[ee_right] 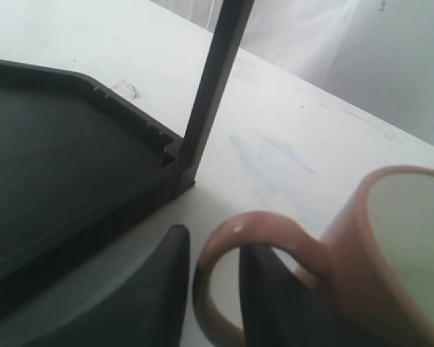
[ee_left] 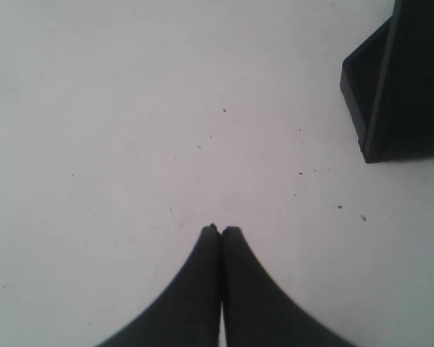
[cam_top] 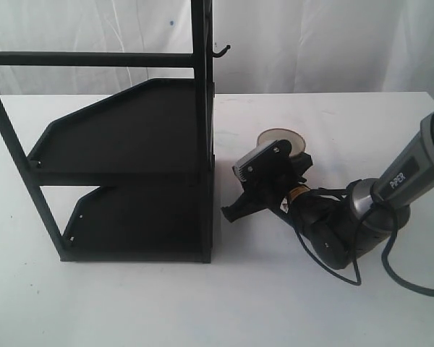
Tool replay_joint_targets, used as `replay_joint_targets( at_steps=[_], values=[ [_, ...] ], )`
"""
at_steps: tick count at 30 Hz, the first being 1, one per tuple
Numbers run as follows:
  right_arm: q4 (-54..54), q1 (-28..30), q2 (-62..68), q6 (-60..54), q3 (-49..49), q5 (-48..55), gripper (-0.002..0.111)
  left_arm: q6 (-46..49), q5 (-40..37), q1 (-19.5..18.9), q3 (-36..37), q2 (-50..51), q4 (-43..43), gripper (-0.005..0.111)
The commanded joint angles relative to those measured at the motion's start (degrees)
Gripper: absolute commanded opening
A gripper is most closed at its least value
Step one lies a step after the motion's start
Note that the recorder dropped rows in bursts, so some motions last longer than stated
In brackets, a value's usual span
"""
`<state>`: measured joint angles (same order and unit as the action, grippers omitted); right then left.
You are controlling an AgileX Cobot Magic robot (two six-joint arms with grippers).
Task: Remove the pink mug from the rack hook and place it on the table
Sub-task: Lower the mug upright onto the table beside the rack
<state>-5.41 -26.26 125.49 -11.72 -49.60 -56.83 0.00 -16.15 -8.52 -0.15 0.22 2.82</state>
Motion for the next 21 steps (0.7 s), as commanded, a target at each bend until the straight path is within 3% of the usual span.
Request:
replay_joint_targets(
  at_steps=[1,7,14,21],
  values=[
    [-0.21,0.59,0.01,0.16,0.18,-0.28,0.024,0.00,0.02,0.01,0.15,-0.22,-0.20,0.000],
    [-0.21,0.59,0.01,0.16,0.18,-0.38,0.025,0.00,0.02,0.01,0.15,-0.22,-0.20,0.000],
    [-0.44,0.59,0.01,0.16,0.30,-0.63,0.040,0.00,0.02,0.01,0.15,-0.22,-0.20,0.000],
    [-0.44,0.59,-2.20,0.76,1.11,-1.06,0.041,0.00,0.02,0.01,0.15,-0.22,-0.20,0.000]
  ],
)
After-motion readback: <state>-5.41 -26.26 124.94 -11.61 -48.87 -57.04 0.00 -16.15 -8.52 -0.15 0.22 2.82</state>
